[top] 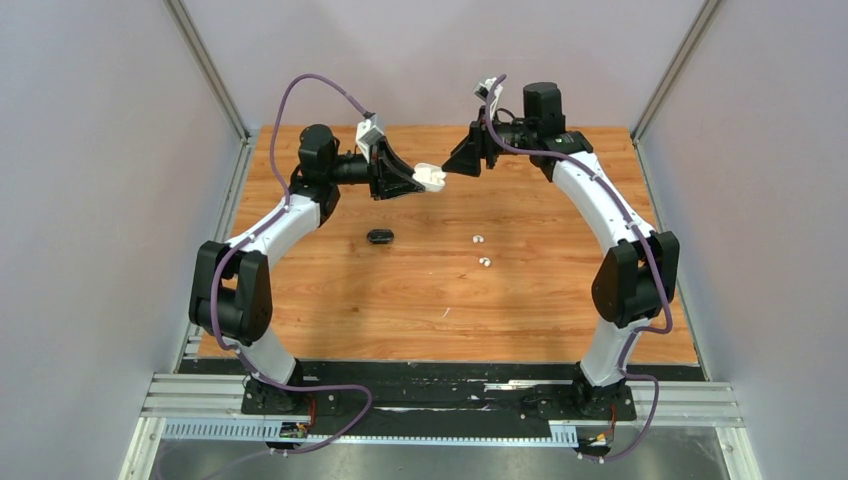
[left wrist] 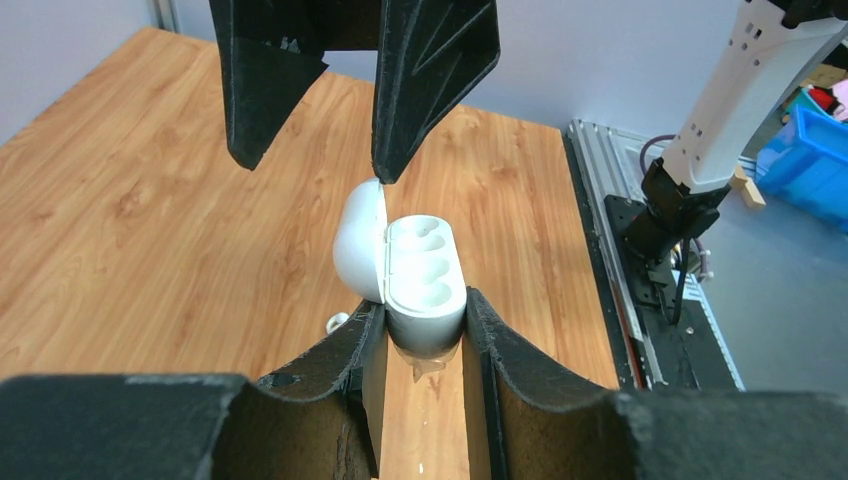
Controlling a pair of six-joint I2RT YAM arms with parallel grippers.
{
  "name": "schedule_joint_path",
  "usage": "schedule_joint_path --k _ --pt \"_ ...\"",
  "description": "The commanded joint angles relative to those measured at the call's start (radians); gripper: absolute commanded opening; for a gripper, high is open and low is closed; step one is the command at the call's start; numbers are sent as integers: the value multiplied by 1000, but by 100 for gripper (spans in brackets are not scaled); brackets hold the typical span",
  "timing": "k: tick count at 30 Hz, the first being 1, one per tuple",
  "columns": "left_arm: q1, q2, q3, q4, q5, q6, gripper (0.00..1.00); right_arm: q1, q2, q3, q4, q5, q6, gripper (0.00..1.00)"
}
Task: Insert the wireless bluetooth earbuds into the charging case
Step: Open the charging case, then adjust the charging case.
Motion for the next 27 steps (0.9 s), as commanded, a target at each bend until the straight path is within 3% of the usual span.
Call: schedule_joint_path --k 1,8,13,22,27 --pt "-10 -12 41 3 69 -4 0 0 1 27 73 20 -4 62" --pt "-8 15 51 73 41 -120 0 25 -29 16 48 4 -95 58" --pt "-3 61 57 240 36 -321 0 49 -49 10 2 29 -193 53" --pt "1 69 78 264 35 -340 0 50 -41 12 -30 28 -246 53" --pt "2 72 79 264 34 -344 0 51 -40 6 -35 11 -245 37"
